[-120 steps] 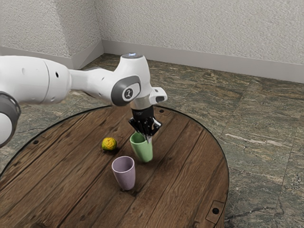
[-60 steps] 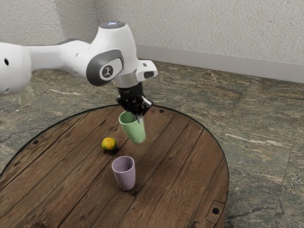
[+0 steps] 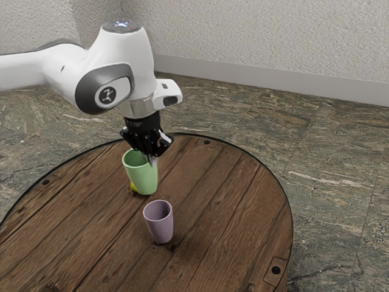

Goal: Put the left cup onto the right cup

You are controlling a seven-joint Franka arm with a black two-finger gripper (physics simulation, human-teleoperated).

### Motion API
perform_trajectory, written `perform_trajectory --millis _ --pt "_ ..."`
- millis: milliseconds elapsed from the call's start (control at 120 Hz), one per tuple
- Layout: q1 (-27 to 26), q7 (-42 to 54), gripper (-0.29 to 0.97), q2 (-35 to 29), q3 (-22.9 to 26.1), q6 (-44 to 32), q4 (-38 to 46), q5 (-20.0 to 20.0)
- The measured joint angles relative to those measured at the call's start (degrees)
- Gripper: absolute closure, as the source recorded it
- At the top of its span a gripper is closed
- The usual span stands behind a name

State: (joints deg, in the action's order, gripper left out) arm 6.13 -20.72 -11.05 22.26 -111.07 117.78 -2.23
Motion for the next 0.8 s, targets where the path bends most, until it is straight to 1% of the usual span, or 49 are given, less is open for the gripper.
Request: perform_trajectory --millis 175,367,800 --pt "0.5 -1.8 0.79 -0.7 1.3 1.1 1.4 0.7" --pt "0.4 -3.4 0.79 0.2 2.0 1.0 1.6 0.9" --pt "0.2 -5.7 0.79 5.2 1.9 0.0 -0.2 0.4"
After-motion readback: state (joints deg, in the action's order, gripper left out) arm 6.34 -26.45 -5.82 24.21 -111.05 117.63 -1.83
